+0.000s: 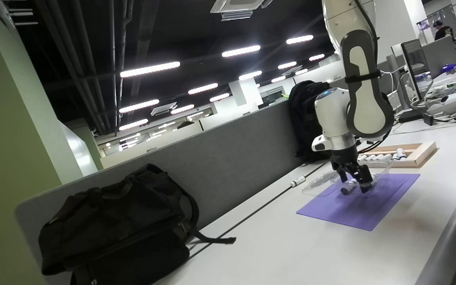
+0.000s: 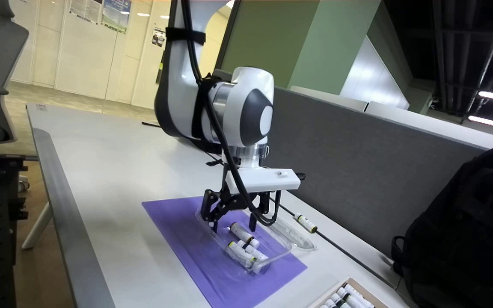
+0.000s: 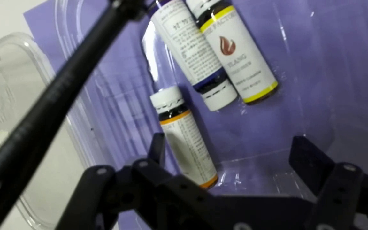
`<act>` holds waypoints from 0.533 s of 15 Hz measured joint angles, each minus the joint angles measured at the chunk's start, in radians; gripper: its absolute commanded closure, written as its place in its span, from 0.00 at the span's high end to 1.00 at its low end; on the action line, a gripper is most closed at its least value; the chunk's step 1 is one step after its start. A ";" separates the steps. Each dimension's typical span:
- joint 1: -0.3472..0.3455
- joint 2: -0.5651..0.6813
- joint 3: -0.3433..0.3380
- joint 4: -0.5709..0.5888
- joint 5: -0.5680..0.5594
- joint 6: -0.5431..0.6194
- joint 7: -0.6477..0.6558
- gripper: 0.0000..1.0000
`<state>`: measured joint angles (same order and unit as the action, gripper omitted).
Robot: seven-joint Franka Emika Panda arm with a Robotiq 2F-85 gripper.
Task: Remove one bottle from the container and place it on the right side of the tray
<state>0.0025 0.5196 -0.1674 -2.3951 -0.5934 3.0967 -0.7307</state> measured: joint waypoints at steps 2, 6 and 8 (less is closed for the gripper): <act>-0.002 0.001 0.000 -0.001 0.001 0.000 -0.003 1.00; 0.009 0.021 -0.030 0.000 -0.009 0.017 -0.006 1.00; 0.014 0.032 -0.043 0.001 -0.012 0.034 -0.009 1.00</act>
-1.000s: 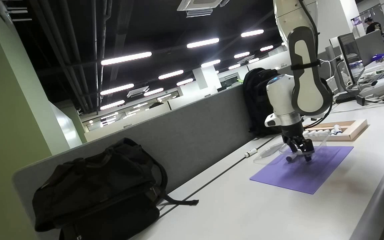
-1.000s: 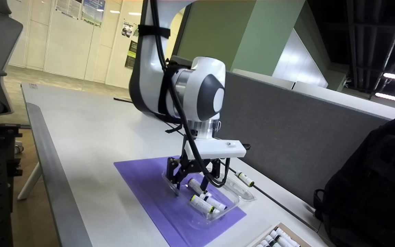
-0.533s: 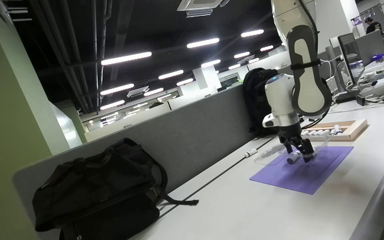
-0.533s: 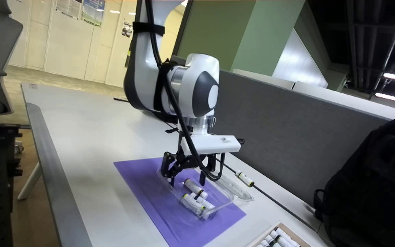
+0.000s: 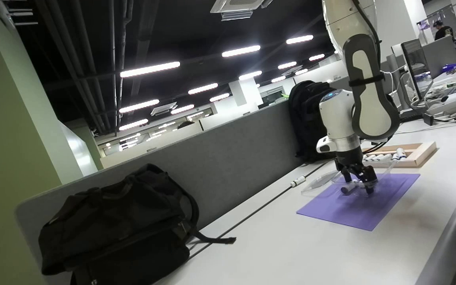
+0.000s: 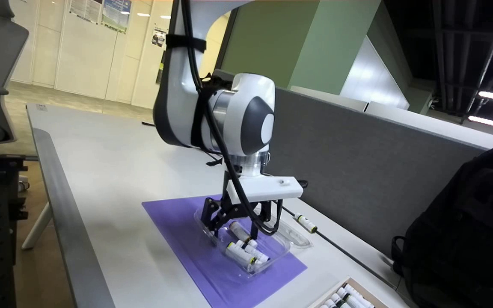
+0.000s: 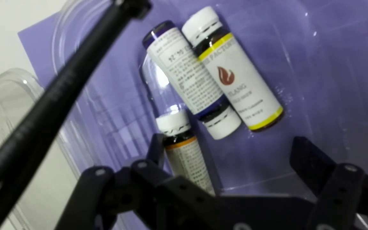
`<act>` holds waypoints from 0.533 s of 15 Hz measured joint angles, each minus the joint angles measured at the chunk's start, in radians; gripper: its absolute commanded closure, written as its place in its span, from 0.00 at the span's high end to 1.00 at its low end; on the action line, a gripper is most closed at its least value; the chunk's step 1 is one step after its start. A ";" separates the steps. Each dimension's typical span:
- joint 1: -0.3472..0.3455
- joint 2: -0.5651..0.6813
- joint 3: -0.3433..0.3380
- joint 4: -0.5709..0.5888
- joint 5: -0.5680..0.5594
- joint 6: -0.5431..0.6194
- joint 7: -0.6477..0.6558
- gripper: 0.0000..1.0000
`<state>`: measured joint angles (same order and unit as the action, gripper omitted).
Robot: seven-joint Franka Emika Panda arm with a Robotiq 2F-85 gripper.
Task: Remove one bottle from the container and place it on the right side of the tray
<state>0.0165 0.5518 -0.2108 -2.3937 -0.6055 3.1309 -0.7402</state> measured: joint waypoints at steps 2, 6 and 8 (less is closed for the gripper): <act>-0.003 0.003 0.001 0.000 0.000 0.008 -0.002 1.00; -0.028 0.005 0.019 0.001 0.001 0.015 -0.006 1.00; -0.109 0.004 0.094 0.001 0.017 0.000 -0.035 1.00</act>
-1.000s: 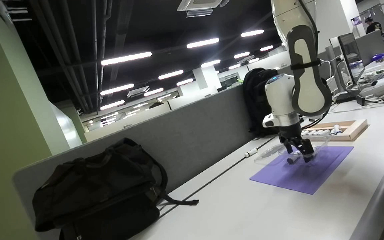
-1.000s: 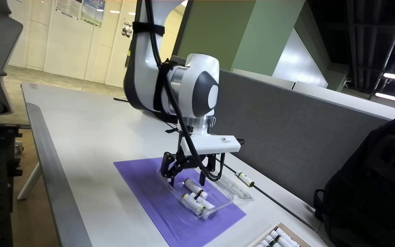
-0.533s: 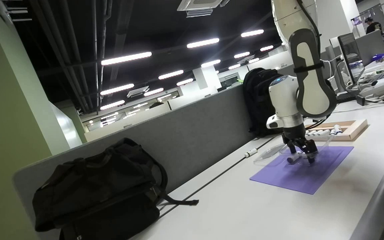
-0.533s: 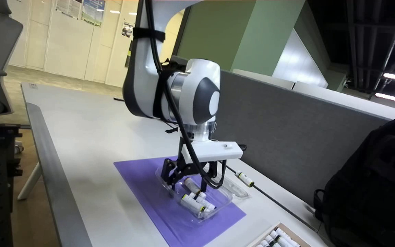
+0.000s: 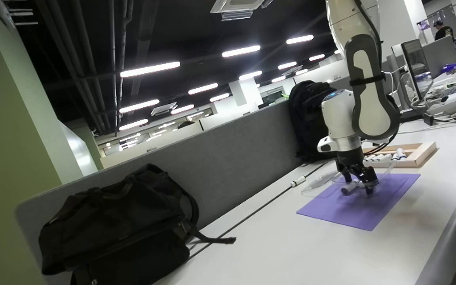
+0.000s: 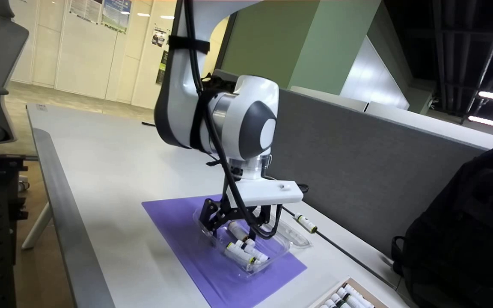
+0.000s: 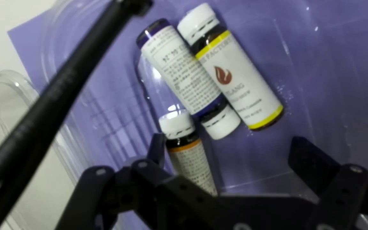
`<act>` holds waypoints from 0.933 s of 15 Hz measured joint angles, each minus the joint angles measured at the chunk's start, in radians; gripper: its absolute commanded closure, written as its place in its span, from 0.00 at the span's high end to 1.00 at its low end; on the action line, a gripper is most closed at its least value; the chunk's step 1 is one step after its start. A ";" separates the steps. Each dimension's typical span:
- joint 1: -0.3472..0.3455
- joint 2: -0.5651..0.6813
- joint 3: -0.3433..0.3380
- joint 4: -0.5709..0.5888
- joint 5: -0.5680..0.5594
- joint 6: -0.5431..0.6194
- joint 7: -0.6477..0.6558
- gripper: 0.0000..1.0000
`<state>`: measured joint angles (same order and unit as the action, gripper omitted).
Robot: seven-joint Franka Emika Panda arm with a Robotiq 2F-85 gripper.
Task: Remove one bottle from the container and place it on the right side of the tray
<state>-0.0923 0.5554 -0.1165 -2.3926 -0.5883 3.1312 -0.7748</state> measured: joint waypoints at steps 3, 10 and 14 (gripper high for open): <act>-0.239 0.001 0.229 0.007 0.087 -0.083 -0.125 0.75; -0.322 0.000 0.316 0.051 0.301 -0.199 -0.229 0.32; -0.230 -0.013 0.231 0.060 0.308 -0.198 -0.210 0.05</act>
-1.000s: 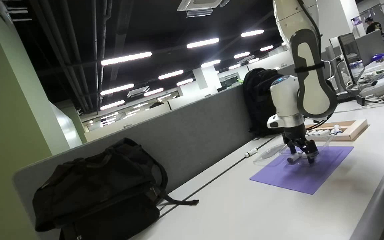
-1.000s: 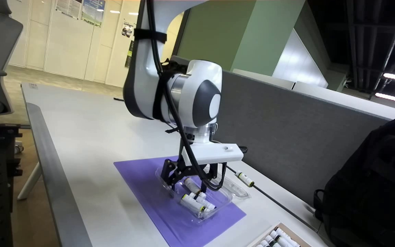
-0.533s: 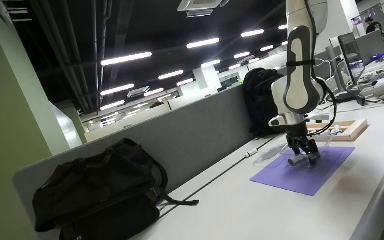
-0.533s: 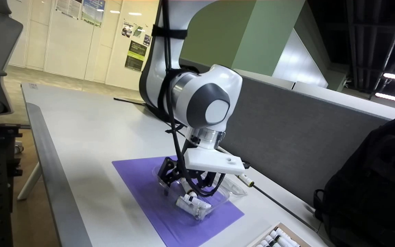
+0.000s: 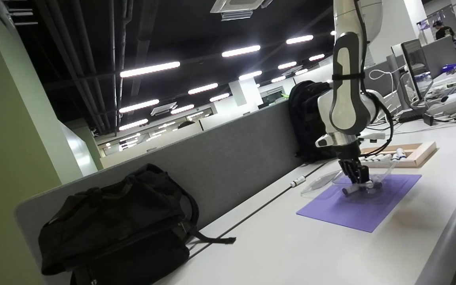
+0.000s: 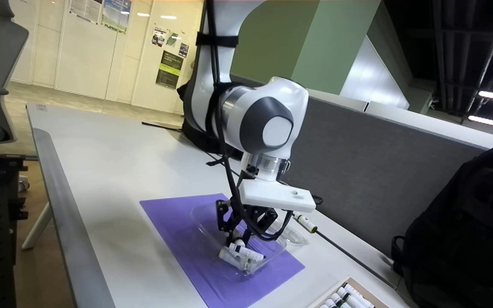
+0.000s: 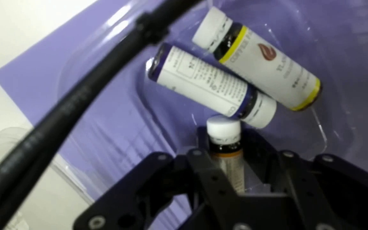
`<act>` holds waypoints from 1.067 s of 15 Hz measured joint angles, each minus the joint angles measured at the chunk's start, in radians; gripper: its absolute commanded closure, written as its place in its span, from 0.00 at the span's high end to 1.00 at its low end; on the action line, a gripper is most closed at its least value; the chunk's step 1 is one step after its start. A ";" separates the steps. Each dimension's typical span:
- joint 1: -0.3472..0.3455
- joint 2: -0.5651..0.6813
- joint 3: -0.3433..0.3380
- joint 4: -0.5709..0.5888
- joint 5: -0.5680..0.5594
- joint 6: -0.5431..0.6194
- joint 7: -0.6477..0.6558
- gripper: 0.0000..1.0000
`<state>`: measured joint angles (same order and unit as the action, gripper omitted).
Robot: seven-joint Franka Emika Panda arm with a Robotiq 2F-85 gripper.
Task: Remove one bottle from the container and place it on the right side of the tray
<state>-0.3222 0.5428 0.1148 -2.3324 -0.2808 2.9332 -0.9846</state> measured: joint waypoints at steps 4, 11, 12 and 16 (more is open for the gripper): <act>0.153 -0.011 -0.142 0.004 -0.012 0.001 0.115 0.07; 0.266 -0.154 -0.198 -0.014 -0.022 -0.082 0.266 0.07; 0.266 -0.180 -0.198 -0.016 -0.022 -0.110 0.279 0.07; 0.252 -0.256 -0.256 -0.015 -0.095 -0.218 0.302 0.07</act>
<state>-0.0700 0.2868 -0.1413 -2.3475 -0.3762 2.7152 -0.6829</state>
